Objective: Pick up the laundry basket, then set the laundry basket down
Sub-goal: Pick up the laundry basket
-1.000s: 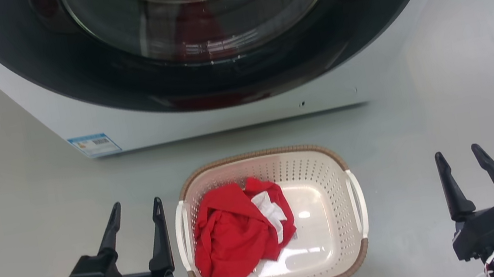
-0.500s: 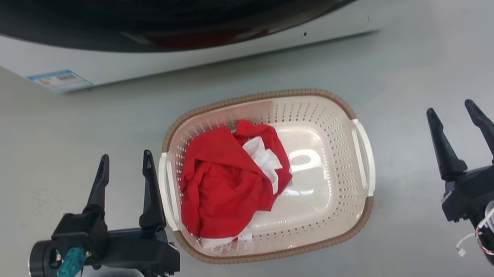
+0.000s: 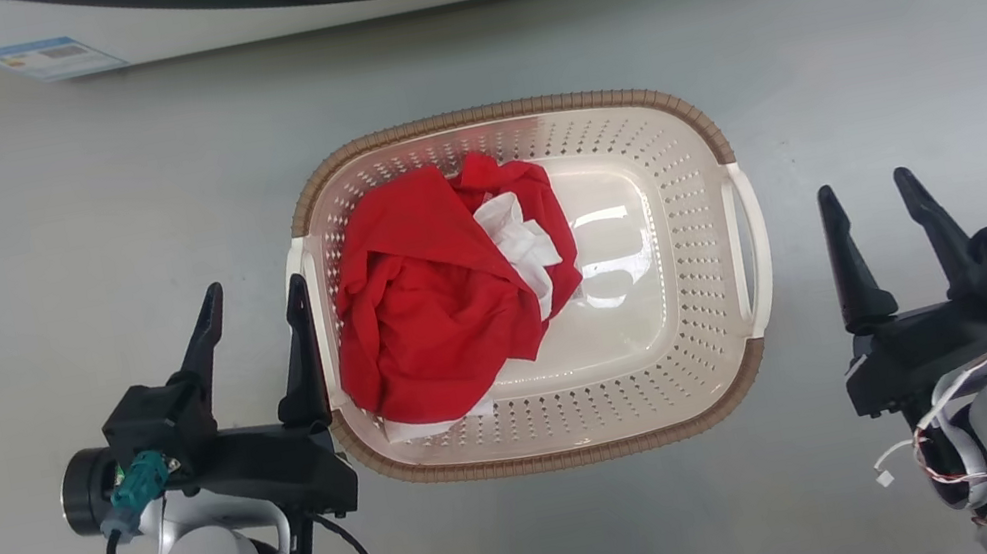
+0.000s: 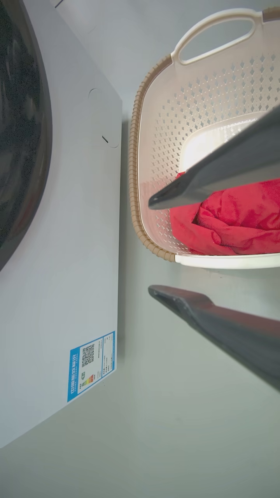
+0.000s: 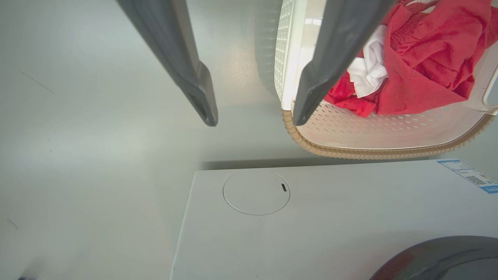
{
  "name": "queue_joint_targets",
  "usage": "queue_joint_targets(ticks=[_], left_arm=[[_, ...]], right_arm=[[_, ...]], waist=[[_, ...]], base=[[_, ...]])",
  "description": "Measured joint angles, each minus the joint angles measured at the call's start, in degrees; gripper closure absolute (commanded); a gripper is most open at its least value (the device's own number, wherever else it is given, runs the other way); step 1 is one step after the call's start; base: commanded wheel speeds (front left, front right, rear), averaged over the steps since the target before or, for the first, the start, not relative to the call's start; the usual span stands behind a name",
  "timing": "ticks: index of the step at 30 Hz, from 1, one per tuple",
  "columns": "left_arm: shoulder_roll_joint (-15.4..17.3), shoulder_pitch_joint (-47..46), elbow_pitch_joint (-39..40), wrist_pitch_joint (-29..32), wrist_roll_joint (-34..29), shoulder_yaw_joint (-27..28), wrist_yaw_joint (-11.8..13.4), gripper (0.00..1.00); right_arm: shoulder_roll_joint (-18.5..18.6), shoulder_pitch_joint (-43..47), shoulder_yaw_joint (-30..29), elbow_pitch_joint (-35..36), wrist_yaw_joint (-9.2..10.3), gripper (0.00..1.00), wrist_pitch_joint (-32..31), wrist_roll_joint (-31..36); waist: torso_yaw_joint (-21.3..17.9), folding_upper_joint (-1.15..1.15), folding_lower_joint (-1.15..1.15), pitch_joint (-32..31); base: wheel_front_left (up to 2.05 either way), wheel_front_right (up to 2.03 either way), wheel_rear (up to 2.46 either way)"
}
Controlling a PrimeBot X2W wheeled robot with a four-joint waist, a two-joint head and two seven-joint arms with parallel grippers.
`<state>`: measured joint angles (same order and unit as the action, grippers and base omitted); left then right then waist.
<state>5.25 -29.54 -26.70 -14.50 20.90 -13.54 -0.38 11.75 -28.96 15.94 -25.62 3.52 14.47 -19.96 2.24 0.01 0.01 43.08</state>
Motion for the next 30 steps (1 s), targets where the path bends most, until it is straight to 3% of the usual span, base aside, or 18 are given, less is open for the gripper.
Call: queue_joint_targets(ticks=[12, 30], left_arm=[[-0.77, -6.02, -9.72, 0.14, 1.12, -0.53, -2.86, 0.00], [-1.52, -15.25, -24.31, 7.04, 4.35, -0.88, -5.25, 0.00]], right_arm=[[-3.44, -4.54, 1.36, -6.71, -1.02, 0.00, 0.07, 0.38], [-6.95, -12.87, 4.89, -19.82, -4.05, 0.00, -2.42, -0.89]], waist=[[0.16, 0.00, 0.00, 2.84], [-0.89, -0.01, 0.00, 5.16]], base=[[0.00, 0.00, 0.00], [0.00, 0.00, 0.00]])
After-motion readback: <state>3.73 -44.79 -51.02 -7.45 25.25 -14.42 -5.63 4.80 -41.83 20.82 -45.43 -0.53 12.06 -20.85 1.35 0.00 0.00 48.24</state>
